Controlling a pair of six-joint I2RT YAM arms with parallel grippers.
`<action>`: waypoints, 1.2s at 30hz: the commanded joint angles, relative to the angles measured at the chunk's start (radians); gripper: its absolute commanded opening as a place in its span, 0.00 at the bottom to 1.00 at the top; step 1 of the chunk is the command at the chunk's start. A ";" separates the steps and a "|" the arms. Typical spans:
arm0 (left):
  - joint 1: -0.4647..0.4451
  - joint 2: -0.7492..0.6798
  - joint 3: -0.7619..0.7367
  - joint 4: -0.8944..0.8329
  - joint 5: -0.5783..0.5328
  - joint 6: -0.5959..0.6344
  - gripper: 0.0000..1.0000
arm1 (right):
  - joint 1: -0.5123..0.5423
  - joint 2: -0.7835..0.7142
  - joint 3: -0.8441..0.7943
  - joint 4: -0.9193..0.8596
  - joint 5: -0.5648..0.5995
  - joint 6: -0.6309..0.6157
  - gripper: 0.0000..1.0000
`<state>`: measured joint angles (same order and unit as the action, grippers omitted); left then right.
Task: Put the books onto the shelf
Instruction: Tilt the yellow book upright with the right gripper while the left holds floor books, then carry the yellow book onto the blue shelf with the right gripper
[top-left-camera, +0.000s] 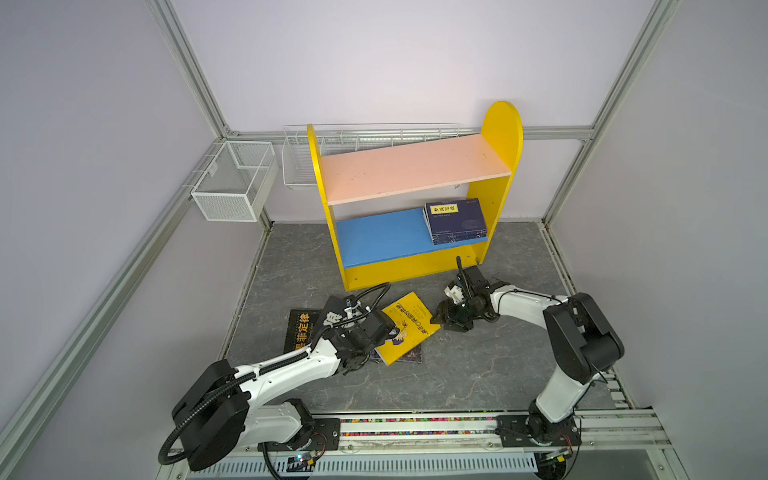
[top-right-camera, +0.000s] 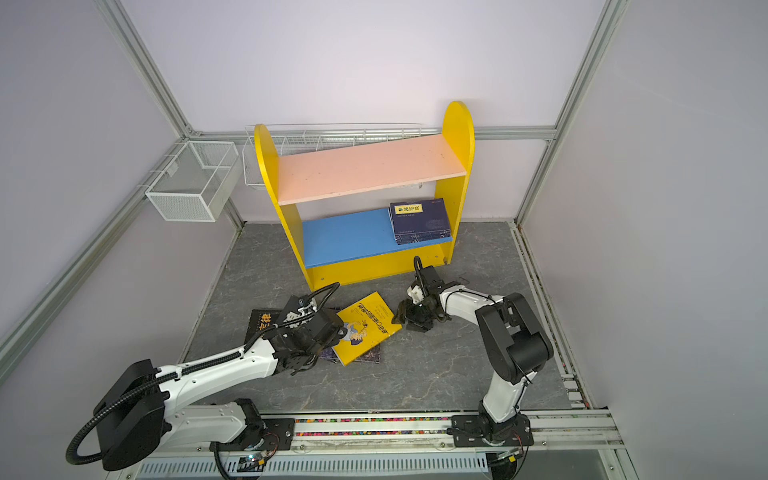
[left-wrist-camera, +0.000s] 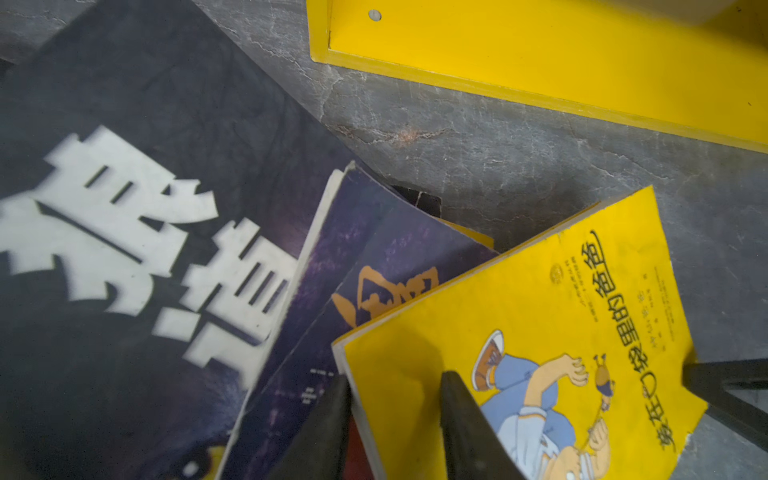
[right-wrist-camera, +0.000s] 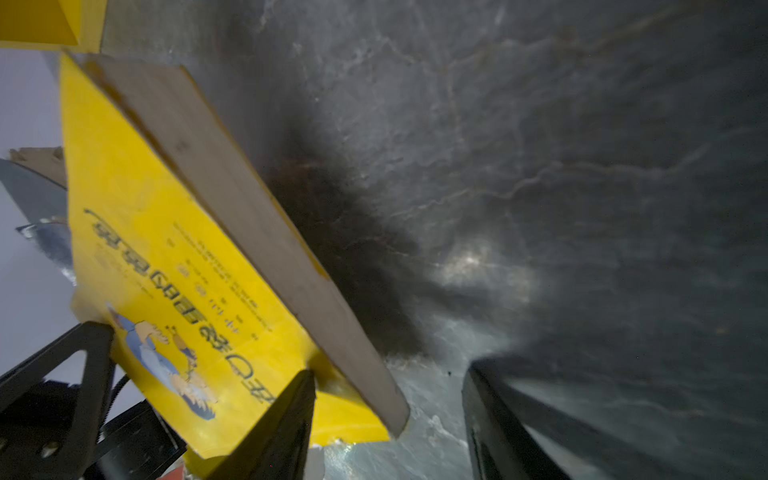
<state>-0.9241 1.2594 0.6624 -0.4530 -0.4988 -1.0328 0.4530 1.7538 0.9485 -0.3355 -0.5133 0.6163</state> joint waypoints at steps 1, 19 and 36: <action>0.021 0.042 -0.079 -0.178 0.002 -0.029 0.37 | 0.004 0.022 -0.054 0.085 -0.077 0.045 0.60; 0.020 0.105 -0.050 -0.123 0.056 0.028 0.35 | 0.001 -0.157 -0.141 0.500 -0.263 0.182 0.17; 0.025 -0.353 -0.040 -0.427 -0.245 -0.282 0.50 | -0.059 -0.531 -0.041 0.506 -0.125 0.241 0.06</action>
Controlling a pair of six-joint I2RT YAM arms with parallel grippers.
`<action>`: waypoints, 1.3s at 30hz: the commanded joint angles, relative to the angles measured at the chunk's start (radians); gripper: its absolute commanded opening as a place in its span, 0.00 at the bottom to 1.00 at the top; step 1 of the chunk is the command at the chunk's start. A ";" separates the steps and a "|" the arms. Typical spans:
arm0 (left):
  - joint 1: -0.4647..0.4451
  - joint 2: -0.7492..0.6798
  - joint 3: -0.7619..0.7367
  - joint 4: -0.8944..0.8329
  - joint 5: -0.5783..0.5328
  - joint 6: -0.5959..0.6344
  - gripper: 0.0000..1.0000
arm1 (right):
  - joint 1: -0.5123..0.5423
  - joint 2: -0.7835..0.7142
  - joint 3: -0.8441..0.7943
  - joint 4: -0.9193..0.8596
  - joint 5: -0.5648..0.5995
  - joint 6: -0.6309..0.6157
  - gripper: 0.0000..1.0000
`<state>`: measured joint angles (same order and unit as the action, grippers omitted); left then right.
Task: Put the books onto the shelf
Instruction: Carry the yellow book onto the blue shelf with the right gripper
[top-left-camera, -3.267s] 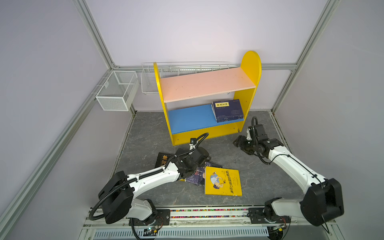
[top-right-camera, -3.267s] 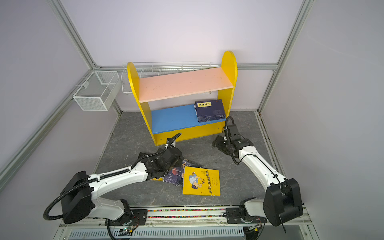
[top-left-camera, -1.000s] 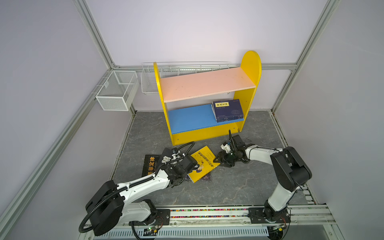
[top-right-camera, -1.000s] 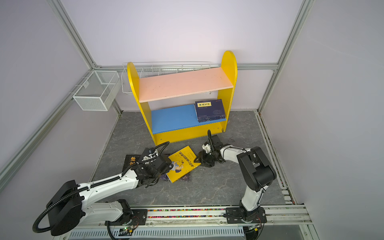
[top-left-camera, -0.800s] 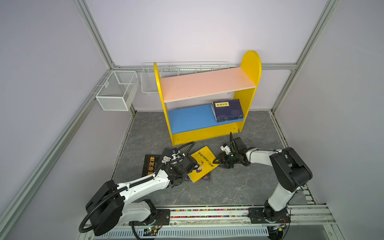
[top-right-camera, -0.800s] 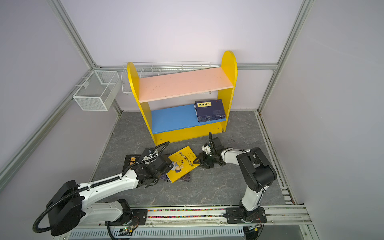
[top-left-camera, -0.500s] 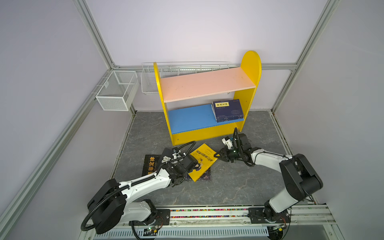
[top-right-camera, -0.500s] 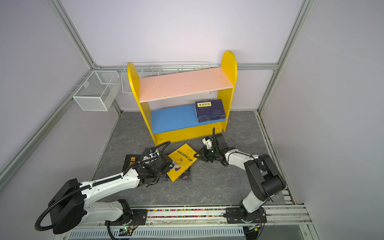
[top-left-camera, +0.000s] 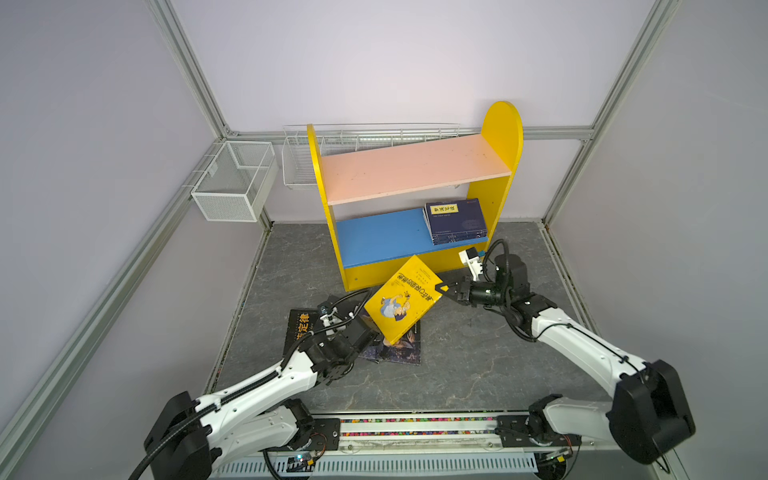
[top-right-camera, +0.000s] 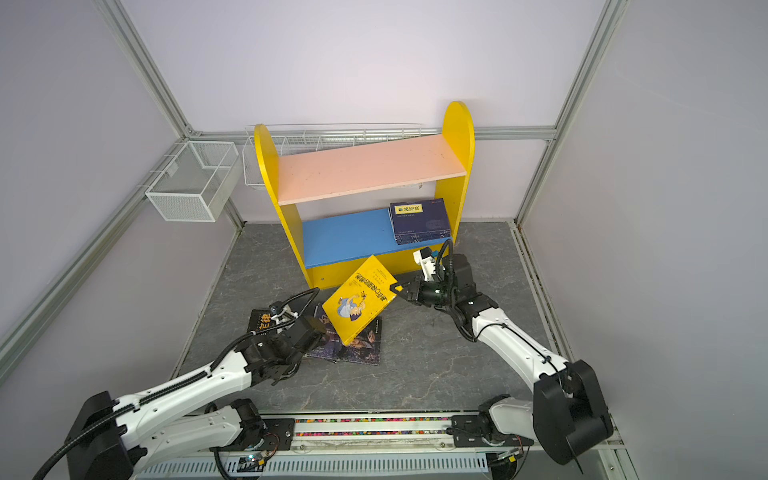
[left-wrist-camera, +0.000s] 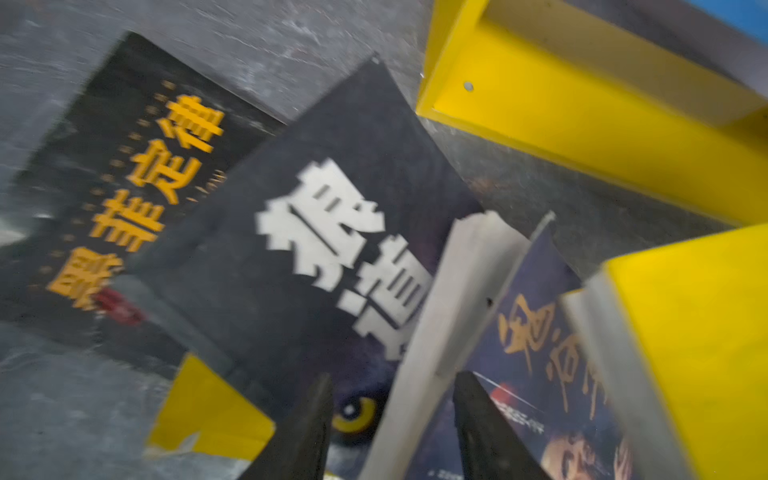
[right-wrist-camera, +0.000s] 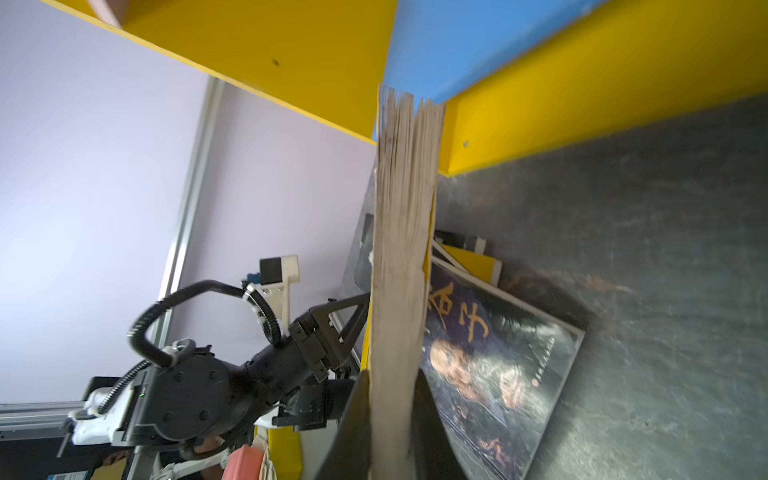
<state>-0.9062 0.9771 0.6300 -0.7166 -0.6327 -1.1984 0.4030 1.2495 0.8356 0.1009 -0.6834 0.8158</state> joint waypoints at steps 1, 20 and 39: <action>0.008 -0.108 -0.014 -0.185 -0.124 -0.139 0.50 | -0.008 -0.018 0.092 0.101 0.064 0.065 0.06; 0.012 -0.339 -0.116 -0.268 -0.098 -0.224 0.49 | 0.148 0.461 0.479 0.421 0.468 0.161 0.06; 0.011 -0.308 -0.095 -0.248 -0.085 -0.149 0.49 | 0.216 0.667 0.579 0.378 0.562 0.200 0.06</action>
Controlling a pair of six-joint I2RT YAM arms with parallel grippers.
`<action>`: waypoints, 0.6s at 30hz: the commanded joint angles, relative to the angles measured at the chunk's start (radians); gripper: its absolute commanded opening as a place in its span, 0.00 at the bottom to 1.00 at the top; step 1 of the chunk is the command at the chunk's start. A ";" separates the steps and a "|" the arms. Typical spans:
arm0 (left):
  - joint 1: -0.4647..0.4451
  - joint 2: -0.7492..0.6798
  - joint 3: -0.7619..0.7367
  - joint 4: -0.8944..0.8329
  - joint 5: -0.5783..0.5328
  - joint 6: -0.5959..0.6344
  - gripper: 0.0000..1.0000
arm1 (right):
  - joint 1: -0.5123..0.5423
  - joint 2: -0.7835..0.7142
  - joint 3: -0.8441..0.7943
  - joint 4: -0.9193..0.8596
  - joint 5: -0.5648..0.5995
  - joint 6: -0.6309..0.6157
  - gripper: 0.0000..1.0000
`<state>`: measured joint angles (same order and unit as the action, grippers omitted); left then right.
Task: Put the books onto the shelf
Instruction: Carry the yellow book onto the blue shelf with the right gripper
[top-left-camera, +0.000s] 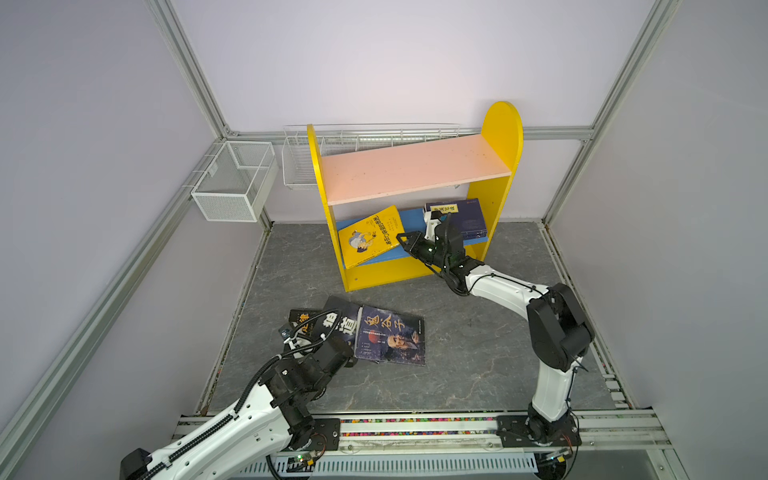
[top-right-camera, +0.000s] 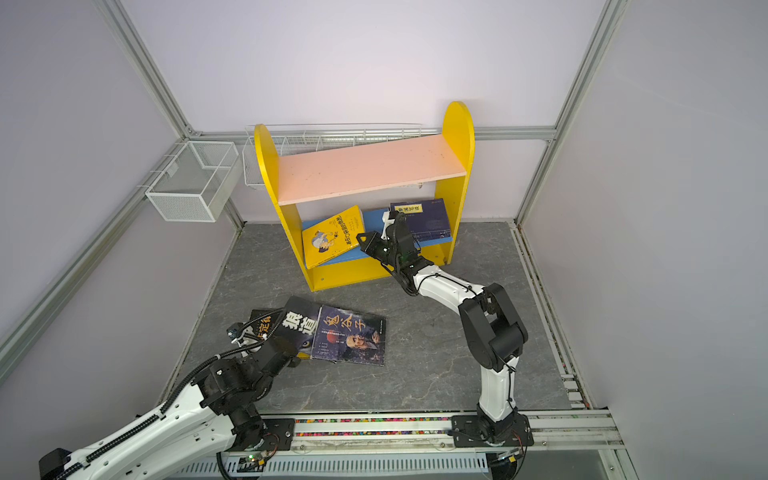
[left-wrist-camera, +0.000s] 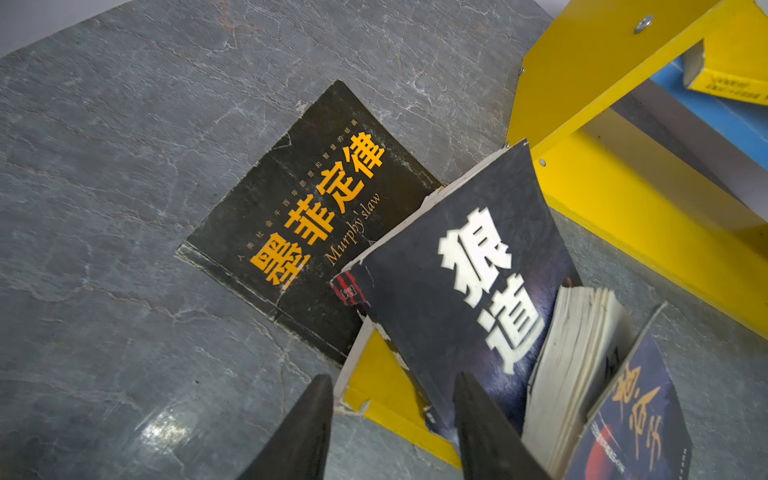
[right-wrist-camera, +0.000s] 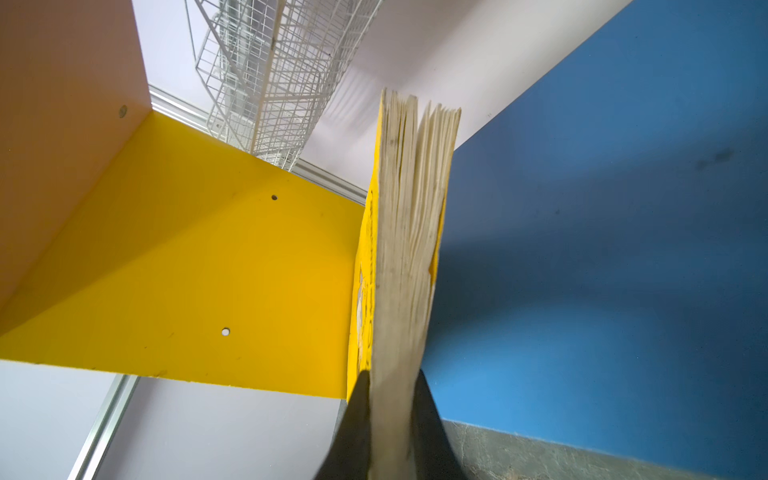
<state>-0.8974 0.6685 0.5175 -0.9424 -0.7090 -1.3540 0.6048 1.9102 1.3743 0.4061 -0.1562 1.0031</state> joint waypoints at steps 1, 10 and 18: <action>0.002 0.002 0.017 -0.019 -0.006 0.008 0.49 | 0.016 0.014 0.042 0.071 0.039 0.019 0.07; 0.003 0.011 0.010 0.035 0.014 0.044 0.49 | 0.020 0.049 0.054 0.069 0.065 0.045 0.07; 0.003 0.041 0.014 0.080 0.037 0.067 0.49 | 0.049 0.041 0.123 -0.215 0.149 -0.074 0.48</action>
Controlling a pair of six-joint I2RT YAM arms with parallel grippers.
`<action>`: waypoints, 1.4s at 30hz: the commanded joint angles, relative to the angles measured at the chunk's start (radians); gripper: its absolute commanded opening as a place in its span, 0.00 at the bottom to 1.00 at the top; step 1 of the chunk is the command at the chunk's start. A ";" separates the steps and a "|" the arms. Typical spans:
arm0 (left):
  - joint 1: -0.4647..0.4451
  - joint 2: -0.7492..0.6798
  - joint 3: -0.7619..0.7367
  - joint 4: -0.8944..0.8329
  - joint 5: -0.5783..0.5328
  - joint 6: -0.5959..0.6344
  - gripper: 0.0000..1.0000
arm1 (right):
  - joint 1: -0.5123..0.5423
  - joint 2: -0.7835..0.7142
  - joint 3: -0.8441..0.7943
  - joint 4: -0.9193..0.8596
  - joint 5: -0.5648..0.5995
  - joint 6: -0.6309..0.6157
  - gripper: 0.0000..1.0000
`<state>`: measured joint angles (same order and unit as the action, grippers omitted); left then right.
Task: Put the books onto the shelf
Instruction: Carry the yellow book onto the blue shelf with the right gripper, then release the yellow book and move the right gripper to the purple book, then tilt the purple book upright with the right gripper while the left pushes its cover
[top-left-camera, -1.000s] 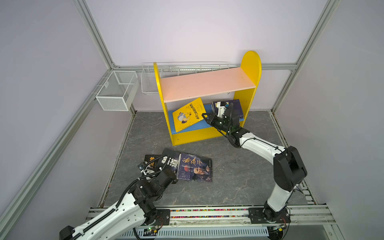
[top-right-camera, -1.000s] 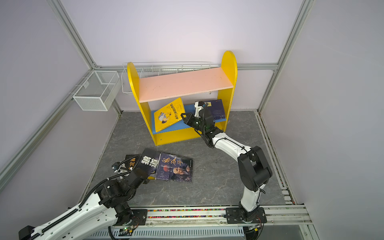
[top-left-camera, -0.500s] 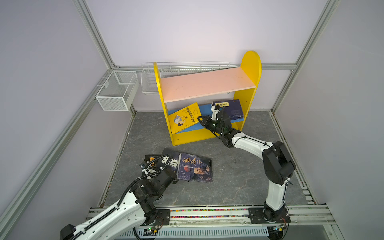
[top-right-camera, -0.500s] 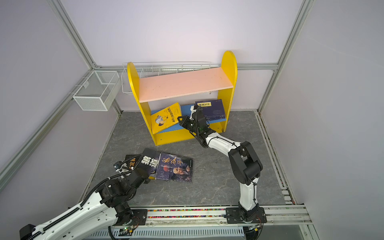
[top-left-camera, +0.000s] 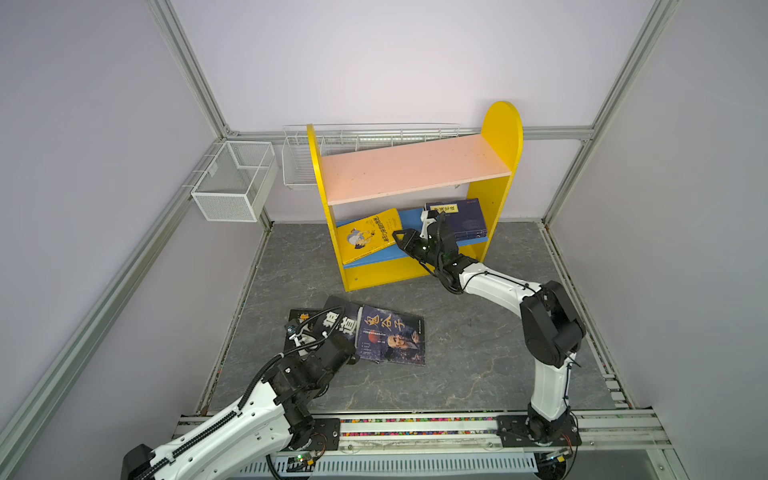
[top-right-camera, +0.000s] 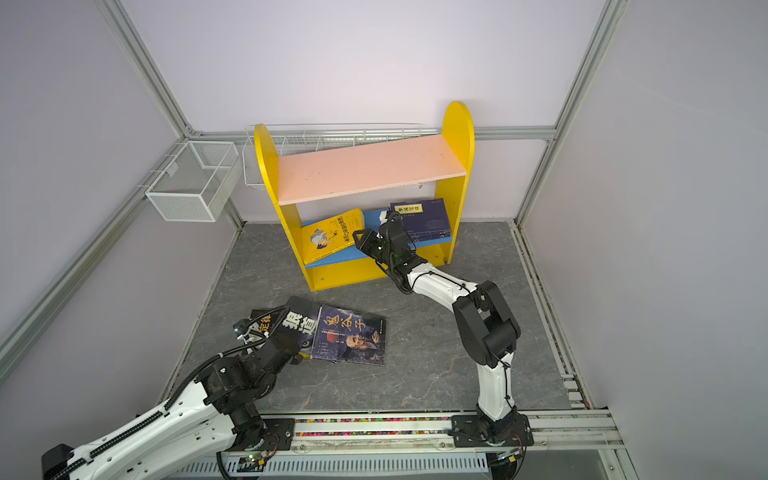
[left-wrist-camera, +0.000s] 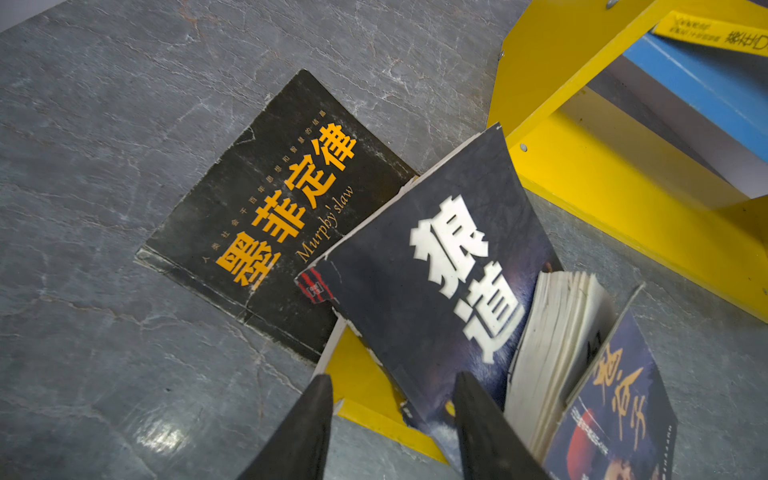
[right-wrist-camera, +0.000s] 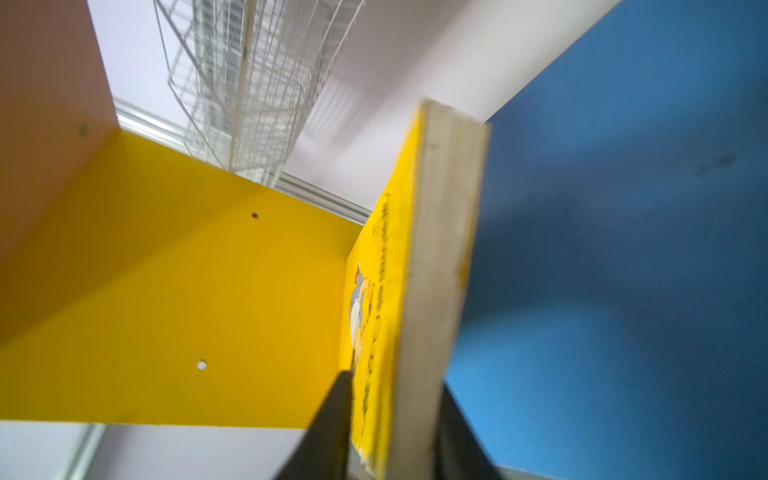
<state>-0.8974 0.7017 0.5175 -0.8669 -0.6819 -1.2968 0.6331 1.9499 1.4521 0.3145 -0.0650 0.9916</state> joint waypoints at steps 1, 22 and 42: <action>0.002 0.010 0.016 0.007 0.013 0.011 0.49 | 0.025 -0.002 0.060 -0.182 0.082 -0.084 0.53; 0.003 0.088 0.050 0.214 0.144 0.295 0.53 | 0.010 -0.258 -0.097 -0.552 0.011 -0.270 0.93; 0.034 0.240 -0.014 0.354 0.509 0.400 0.69 | -0.052 -0.106 -0.437 -0.767 -0.691 -0.433 0.87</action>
<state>-0.8852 0.9394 0.5301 -0.5503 -0.2619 -0.9039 0.5770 1.7840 1.0073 -0.5014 -0.6361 0.5812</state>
